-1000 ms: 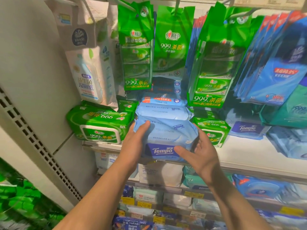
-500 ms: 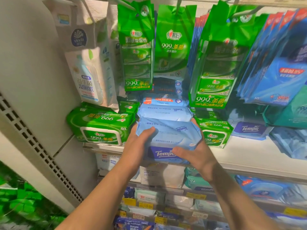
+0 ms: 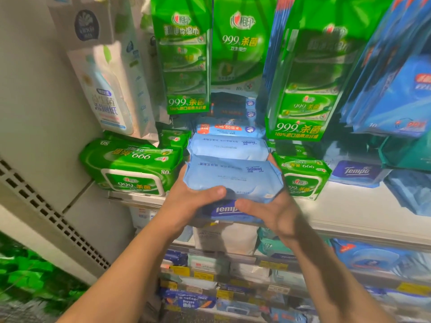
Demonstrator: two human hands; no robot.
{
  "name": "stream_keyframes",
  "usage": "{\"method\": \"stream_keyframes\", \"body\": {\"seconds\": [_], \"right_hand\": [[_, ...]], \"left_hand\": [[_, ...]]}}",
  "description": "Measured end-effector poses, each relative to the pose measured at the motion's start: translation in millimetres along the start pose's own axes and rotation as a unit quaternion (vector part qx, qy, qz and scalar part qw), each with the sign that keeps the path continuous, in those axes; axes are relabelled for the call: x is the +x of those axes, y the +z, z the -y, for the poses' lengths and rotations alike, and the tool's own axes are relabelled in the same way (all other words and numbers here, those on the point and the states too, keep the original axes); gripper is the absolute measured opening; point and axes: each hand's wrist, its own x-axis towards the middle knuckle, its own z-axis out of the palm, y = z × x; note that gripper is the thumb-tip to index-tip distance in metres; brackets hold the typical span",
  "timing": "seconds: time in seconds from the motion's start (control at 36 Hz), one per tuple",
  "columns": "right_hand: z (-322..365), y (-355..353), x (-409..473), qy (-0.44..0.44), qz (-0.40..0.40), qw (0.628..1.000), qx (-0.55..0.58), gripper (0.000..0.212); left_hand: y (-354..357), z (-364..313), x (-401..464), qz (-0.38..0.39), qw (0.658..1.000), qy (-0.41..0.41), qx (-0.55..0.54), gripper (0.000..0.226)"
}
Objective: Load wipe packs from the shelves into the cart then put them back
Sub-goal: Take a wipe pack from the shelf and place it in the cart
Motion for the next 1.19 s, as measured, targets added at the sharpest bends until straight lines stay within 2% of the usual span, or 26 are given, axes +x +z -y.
{"method": "stream_keyframes", "body": {"seconds": [0.11, 0.19, 0.42, 0.53, 0.61, 0.72, 0.86, 1.03, 1.19], "right_hand": [[7.5, -0.8, -3.2, -0.019, 0.020, 0.999, 0.019, 0.083], [11.8, -2.2, -5.9, -0.020, -0.010, 0.999, 0.023, 0.081], [29.4, -5.9, -25.6, -0.012, -0.052, 0.998, 0.015, 0.070], [36.3, -9.5, -34.5, -0.008, -0.051, 0.999, 0.007, 0.058], [39.1, -11.3, -40.7, -0.019, -0.040, 0.999, 0.017, 0.062], [49.3, -10.3, -53.6, -0.037, -0.023, 0.998, 0.048, 0.073], [58.4, -6.9, -71.0, -0.037, 0.008, 0.996, 0.081, 0.075], [69.1, 6.0, -88.6, -0.011, -0.003, 0.997, 0.076, 0.101], [90.1, 44.2, -112.8, -0.005, -0.006, 0.998, 0.060, 0.105]], "left_hand": [[-3.8, 3.6, -0.8, 0.013, 0.997, 0.020, 0.077, 0.102], [0.3, 2.7, -5.2, 0.013, 0.991, 0.020, 0.130, 0.112], [19.5, -13.3, -28.1, -0.027, 0.981, 0.051, 0.184, 0.100], [32.5, -24.2, -43.9, -0.060, 0.960, 0.078, 0.262, 0.091], [37.9, -27.7, -56.6, -0.083, 0.944, 0.090, 0.305, 0.091], [46.2, -31.5, -77.1, -0.098, 0.940, 0.094, 0.313, 0.084], [49.6, -36.9, -102.1, -0.118, 0.928, 0.080, 0.344, 0.087], [46.5, -46.7, -134.8, -0.137, 0.936, 0.079, 0.313, 0.080], [25.6, -57.2, -174.4, -0.140, 0.950, 0.073, 0.269, 0.076]]}}
